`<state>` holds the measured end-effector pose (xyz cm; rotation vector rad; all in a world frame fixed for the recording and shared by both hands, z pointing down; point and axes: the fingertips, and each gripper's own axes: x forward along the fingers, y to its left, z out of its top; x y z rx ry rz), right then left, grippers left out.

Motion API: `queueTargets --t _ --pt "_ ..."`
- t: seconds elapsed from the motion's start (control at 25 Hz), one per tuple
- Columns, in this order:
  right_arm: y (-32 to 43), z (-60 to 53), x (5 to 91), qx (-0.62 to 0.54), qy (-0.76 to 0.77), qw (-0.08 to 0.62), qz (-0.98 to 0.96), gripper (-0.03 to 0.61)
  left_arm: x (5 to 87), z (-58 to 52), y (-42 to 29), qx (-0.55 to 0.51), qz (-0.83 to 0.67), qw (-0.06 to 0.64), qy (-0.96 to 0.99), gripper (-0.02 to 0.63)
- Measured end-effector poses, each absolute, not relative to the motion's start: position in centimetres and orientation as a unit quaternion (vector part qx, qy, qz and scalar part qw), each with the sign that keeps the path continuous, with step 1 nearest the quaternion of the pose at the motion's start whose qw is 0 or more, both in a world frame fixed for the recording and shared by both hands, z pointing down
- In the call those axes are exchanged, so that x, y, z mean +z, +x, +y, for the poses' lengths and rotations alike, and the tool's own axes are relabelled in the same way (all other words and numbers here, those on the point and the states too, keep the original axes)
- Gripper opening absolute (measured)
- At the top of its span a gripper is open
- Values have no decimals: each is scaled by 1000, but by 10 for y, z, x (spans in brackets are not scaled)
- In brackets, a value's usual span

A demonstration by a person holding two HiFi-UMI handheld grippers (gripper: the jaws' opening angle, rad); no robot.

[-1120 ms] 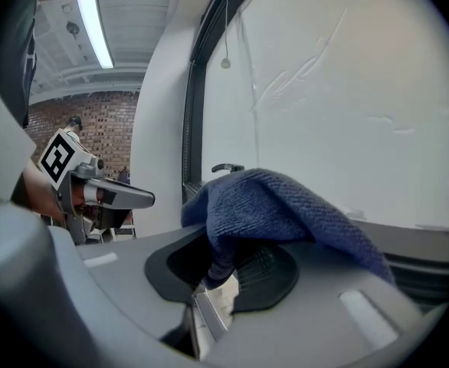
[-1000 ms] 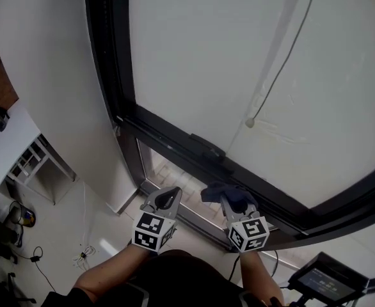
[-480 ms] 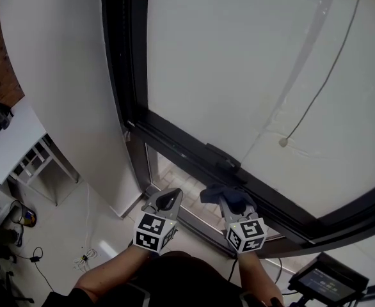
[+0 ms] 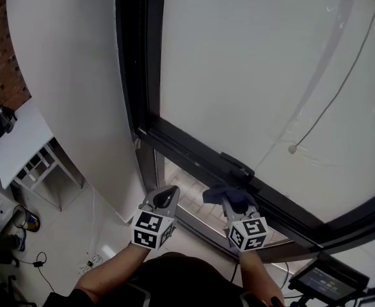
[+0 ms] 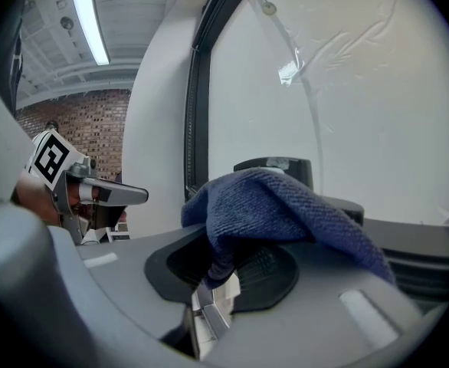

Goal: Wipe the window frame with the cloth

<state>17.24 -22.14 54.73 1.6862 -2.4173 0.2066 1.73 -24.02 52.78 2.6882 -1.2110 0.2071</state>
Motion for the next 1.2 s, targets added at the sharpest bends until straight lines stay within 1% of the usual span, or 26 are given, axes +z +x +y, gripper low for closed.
queueTargets --t 0.24,0.72,1.2 --pt "155 -237 547 73 570 95 -813 66 531 -252 -13 62 -421 104 899 -6" --pt "123 -268 548 80 571 96 -811 66 525 -274 -68 46 -444 105 889 -6" --pt "76 -310 554 79 545 99 -829 66 533 -299 -106 44 -489 112 864 -6"
